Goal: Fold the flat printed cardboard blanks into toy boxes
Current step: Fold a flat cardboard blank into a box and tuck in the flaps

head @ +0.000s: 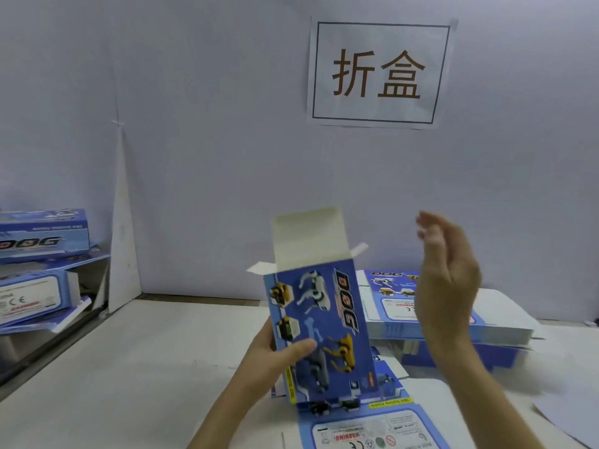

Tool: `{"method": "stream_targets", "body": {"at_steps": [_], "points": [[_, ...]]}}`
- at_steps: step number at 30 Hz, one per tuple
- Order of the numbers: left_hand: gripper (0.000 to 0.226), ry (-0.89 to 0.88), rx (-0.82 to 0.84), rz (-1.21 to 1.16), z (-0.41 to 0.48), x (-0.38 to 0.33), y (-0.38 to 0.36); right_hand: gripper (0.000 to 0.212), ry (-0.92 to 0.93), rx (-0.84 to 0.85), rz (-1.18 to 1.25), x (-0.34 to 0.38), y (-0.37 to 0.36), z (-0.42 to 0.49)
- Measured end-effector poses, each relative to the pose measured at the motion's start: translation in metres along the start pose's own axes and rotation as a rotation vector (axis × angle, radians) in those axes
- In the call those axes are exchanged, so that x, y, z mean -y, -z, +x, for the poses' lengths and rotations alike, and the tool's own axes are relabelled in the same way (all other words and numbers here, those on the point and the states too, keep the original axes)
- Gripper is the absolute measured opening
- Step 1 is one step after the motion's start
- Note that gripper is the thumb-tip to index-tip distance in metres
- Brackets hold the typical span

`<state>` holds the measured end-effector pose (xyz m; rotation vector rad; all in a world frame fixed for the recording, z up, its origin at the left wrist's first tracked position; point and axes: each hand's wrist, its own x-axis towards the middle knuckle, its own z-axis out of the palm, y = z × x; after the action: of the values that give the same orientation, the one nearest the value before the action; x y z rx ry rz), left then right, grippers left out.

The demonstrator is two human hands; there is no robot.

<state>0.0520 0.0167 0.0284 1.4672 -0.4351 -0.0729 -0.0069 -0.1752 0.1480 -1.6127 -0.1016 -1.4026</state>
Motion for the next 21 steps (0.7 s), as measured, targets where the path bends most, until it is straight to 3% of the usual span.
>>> {"method": "stream_targets", "body": {"at_steps": [1, 3, 5, 6, 9, 14, 17, 21], "points": [[0.057, -0.033, -0.053, -0.046, 0.000, -0.004, 0.000, 0.035, -0.106, 0.067, 0.001, -0.008, 0.002, -0.015], [0.052, -0.107, -0.127, -0.093, 0.002, -0.015, -0.001, 0.053, -0.281, 0.384, -0.044, -0.018, 0.001, -0.042], [0.049, -0.174, -0.151, -0.156, 0.001, -0.026, -0.006, 0.065, -0.410, 0.657, 0.089, -0.017, -0.007, -0.060], [0.050, -0.195, -0.165, -0.181, 0.000, -0.030, -0.009, 0.065, -0.461, 0.708, 0.208, -0.015, -0.011, -0.065], [0.045, -0.241, -0.223, -0.149, -0.002, -0.039, -0.016, 0.064, -0.499, 0.648, 0.335, -0.019, -0.015, -0.075], [0.030, -0.347, -0.394, 0.106, -0.005, -0.041, -0.014, 0.083, -0.522, 0.638, 0.252, -0.021, -0.013, -0.077], [0.028, -0.332, -0.385, 0.117, -0.005, -0.042, -0.012, 0.096, -0.548, 0.663, 0.239, -0.022, -0.009, -0.076], [0.041, -0.301, -0.307, 0.108, -0.003, -0.042, -0.007, 0.095, -0.514, 0.640, 0.289, -0.019, -0.007, -0.072]]}}
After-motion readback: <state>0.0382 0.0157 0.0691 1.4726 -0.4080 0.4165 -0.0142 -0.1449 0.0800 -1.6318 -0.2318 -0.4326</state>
